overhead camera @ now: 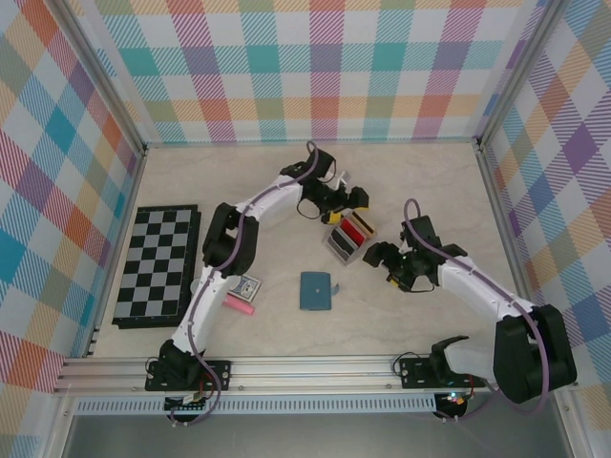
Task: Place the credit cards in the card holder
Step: Move the storage box to the center of the table.
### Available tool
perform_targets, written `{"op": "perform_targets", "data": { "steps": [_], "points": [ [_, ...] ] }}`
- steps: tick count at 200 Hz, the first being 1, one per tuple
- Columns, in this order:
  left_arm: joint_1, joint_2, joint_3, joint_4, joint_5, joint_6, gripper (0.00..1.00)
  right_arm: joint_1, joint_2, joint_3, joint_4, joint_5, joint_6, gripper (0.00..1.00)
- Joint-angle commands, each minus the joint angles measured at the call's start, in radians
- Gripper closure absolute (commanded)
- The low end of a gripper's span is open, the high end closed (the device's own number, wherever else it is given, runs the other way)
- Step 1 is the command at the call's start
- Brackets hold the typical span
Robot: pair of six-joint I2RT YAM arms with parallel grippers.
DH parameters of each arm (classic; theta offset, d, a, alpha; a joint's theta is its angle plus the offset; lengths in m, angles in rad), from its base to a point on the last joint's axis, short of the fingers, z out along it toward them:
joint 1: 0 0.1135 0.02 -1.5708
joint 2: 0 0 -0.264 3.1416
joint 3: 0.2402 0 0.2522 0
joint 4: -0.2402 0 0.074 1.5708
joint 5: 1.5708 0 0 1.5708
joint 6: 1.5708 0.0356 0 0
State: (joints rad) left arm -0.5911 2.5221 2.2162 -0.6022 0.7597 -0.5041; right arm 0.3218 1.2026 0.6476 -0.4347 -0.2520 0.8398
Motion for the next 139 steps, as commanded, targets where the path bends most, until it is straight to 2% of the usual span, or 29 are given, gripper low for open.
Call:
{"op": "perform_targets", "data": {
  "steps": [1,24,46,67,86,120,139],
  "points": [
    [-0.022,0.013,0.113,-0.1,0.031,0.02,0.0,-0.003,-0.055,-0.008,-0.015,-0.002,0.014,0.19],
    [-0.024,-0.048,0.126,-0.16,-0.061,0.056,0.0,-0.003,-0.126,0.011,-0.085,0.059,-0.021,0.21],
    [-0.016,-0.166,0.048,-0.196,-0.251,0.068,0.0,-0.003,-0.164,0.057,-0.137,0.085,-0.098,0.23],
    [0.005,-0.341,-0.184,-0.088,-0.363,0.01,0.0,-0.001,-0.117,0.147,-0.19,0.091,-0.208,0.23],
    [0.019,-0.514,-0.437,0.039,-0.431,-0.041,0.0,0.014,-0.004,0.267,-0.26,0.113,-0.304,0.24],
    [0.023,-0.777,-0.792,0.179,-0.525,-0.082,0.0,0.072,0.2,0.487,-0.377,0.286,-0.435,0.3],
    [0.023,-0.889,-0.954,0.24,-0.548,-0.113,0.0,0.091,0.287,0.596,-0.412,0.323,-0.502,0.32]
  ]
}}
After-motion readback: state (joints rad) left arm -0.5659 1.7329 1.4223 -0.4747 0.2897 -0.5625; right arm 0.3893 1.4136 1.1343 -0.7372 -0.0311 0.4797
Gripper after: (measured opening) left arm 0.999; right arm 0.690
